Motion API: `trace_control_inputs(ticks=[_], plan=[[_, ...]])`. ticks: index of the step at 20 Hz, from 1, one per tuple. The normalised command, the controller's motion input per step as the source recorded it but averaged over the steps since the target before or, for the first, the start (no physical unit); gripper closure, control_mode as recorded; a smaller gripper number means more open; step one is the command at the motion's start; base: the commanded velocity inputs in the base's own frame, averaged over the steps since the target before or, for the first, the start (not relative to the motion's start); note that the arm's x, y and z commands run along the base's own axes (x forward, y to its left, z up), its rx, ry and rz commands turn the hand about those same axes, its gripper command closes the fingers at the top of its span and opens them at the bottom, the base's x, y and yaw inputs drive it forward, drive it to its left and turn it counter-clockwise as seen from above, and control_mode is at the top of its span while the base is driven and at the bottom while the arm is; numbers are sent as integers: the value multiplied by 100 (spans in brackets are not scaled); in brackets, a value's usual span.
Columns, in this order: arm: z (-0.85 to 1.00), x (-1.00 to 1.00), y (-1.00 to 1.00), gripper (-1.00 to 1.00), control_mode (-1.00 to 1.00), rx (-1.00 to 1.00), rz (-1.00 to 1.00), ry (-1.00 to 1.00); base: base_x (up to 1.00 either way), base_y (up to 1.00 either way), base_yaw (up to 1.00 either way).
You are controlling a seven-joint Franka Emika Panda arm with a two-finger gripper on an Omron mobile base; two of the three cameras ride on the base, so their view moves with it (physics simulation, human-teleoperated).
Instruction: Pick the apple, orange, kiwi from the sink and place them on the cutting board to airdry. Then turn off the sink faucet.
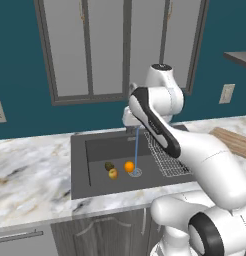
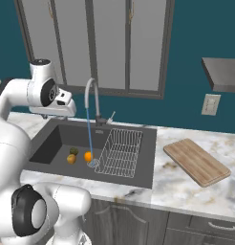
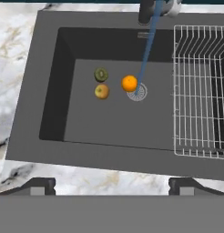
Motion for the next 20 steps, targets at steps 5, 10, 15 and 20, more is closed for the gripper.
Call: trace_control_inputs(ticks=[5, 10, 15, 20], plan=[[-18, 13, 24, -100, -100, 0, 0, 0, 0, 0, 0], [-15, 16, 9, -100, -100, 0, 0, 0, 0, 0, 0], [-30, 19, 10, -100, -100, 0, 0, 0, 0, 0, 0], [-33, 22, 9, -100, -100, 0, 0, 0, 0, 0, 0]])
